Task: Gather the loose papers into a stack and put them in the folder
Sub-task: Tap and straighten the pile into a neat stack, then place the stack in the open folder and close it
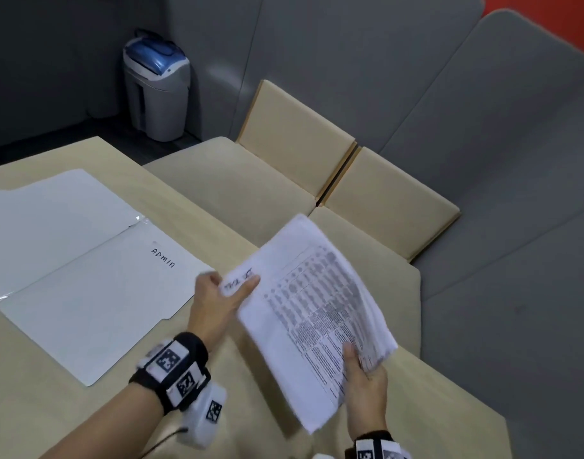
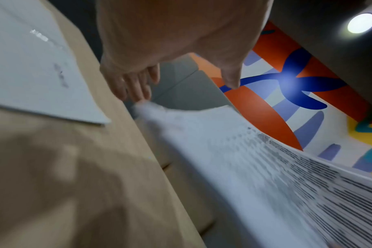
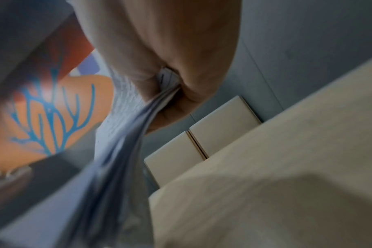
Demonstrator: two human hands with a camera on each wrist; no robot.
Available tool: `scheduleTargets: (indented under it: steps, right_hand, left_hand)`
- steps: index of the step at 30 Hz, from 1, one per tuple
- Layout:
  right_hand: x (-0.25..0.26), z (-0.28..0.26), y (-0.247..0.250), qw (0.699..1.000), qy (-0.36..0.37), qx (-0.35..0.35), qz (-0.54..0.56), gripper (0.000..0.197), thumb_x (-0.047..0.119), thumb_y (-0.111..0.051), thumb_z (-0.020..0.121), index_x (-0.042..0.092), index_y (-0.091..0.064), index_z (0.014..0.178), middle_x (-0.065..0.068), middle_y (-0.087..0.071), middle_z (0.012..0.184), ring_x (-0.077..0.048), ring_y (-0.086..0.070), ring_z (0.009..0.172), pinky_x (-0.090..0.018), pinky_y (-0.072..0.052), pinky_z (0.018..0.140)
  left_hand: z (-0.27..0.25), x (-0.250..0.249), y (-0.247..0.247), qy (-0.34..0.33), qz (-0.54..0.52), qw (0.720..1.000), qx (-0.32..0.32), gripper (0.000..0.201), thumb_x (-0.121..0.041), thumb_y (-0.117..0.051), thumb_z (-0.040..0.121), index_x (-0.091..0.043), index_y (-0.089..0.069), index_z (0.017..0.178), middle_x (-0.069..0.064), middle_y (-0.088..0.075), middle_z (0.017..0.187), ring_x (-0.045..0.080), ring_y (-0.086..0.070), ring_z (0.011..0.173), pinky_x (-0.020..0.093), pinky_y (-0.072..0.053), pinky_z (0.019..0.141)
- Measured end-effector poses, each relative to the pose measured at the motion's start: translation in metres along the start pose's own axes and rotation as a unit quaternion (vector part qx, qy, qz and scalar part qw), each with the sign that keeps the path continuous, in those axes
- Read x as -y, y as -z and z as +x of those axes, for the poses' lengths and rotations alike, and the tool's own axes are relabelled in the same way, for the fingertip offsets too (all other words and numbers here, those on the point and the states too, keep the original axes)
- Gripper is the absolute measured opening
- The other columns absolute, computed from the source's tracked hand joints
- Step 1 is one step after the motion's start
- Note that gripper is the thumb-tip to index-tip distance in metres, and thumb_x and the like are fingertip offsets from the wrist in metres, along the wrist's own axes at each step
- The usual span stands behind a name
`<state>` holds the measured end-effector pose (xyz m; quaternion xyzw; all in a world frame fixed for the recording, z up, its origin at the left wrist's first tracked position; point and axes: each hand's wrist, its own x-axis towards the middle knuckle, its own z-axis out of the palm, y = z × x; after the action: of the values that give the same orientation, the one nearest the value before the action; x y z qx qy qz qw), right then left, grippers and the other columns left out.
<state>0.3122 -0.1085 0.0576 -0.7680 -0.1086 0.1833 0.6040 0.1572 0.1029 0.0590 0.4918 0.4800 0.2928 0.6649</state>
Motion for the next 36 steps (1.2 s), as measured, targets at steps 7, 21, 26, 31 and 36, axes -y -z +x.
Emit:
scheduleTargets:
  steps: [7,21,26,31,36]
  right_hand:
    - [0.014,-0.061,-0.027,0.993,-0.056,0.019,0.105,0.025,0.048,-0.080,0.065,0.054,-0.076,0.088,0.014,-0.078,0.106,-0.020,-0.070,0.112,-0.048,-0.049,0.104]
    - [0.025,-0.087,-0.016,0.955,-0.036,0.276,-0.099,0.033,0.026,-0.058,0.098,0.020,-0.062,0.130,0.017,-0.073,0.099,-0.014,-0.067,0.100,-0.033,-0.053,0.090]
    - [0.010,-0.113,-0.066,0.966,0.007,0.229,-0.118,0.041,0.020,-0.053,0.100,0.008,-0.057,0.139,-0.007,-0.067,0.132,-0.026,-0.059,0.128,-0.043,-0.042,0.111]
    - [0.015,-0.110,-0.114,0.972,-0.019,0.217,-0.087,0.046,0.022,-0.053,0.100,0.006,-0.051,0.144,-0.007,-0.062,0.138,-0.025,-0.056,0.129,-0.041,-0.037,0.114]
    - [0.024,-0.102,-0.192,0.964,-0.137,0.228,-0.033,0.044,0.007,-0.049,0.102,0.009,-0.049,0.146,-0.010,-0.058,0.141,-0.031,-0.053,0.132,-0.045,-0.036,0.114]
  left_hand:
    - [-0.062,0.016,-0.015,0.111,-0.239,0.955,0.138,0.039,-0.022,-0.074,0.084,-0.009,-0.065,0.120,0.010,-0.075,0.116,0.030,-0.072,0.106,0.049,-0.051,0.099]
    - [-0.120,-0.008,0.098,-0.027,0.031,0.987,0.157,0.023,-0.023,-0.071,0.088,-0.009,-0.072,0.106,0.001,-0.080,0.082,0.016,-0.076,0.071,0.022,-0.056,0.060]
    - [-0.119,0.010,0.143,0.041,0.049,0.985,0.161,0.039,-0.036,-0.067,0.090,-0.023,-0.059,0.125,0.000,-0.075,0.114,0.014,-0.074,0.099,0.045,-0.057,0.094]
    - [-0.089,-0.003,0.172,-0.014,0.143,0.981,0.132,0.037,-0.031,-0.054,0.098,-0.026,-0.048,0.134,-0.023,-0.050,0.115,-0.003,-0.055,0.109,0.014,-0.042,0.091]
    - [-0.014,-0.022,0.219,-0.048,0.263,0.958,0.107,0.054,-0.035,-0.052,0.099,-0.006,-0.040,0.143,0.001,-0.052,0.136,0.010,-0.047,0.113,0.012,-0.039,0.080]
